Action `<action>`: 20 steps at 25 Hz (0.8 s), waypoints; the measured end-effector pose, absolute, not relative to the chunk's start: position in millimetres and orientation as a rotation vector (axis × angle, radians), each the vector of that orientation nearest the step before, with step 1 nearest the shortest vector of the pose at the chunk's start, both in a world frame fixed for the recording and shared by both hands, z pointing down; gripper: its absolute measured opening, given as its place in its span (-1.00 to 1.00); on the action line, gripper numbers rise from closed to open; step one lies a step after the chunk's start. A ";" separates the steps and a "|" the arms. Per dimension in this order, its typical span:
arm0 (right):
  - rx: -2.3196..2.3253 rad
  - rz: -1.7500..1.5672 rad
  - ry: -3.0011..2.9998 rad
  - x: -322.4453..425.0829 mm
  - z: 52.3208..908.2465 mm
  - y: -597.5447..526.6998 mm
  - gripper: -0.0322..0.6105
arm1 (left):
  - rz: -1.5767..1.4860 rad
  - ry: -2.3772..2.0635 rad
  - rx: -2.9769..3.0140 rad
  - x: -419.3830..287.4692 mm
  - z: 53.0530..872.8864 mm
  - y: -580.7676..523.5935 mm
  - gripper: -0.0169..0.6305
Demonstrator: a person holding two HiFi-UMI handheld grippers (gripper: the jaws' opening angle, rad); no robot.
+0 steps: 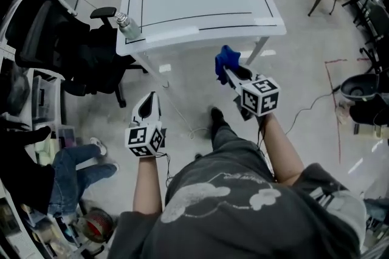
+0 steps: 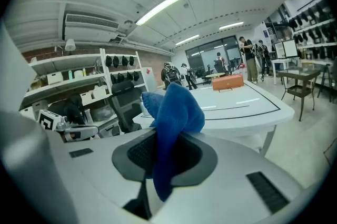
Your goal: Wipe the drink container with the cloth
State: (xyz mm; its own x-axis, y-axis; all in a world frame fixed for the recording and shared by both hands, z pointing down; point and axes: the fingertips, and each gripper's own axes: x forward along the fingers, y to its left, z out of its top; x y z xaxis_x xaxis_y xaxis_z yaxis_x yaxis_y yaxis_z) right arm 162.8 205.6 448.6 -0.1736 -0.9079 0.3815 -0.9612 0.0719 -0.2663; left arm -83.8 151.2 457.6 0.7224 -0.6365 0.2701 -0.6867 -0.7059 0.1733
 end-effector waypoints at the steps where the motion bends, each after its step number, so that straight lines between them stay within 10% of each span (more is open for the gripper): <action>1: 1.931 0.710 -2.216 174.9 448.7 191.4 -0.71 | 0.290 -1.058 2.659 -76.2 457.6 140.0 -0.94; 20: 1.475 0.680 -2.456 223.9 452.2 -9.4 -0.71 | 0.252 -1.468 2.470 -27.5 448.1 4.7 -0.94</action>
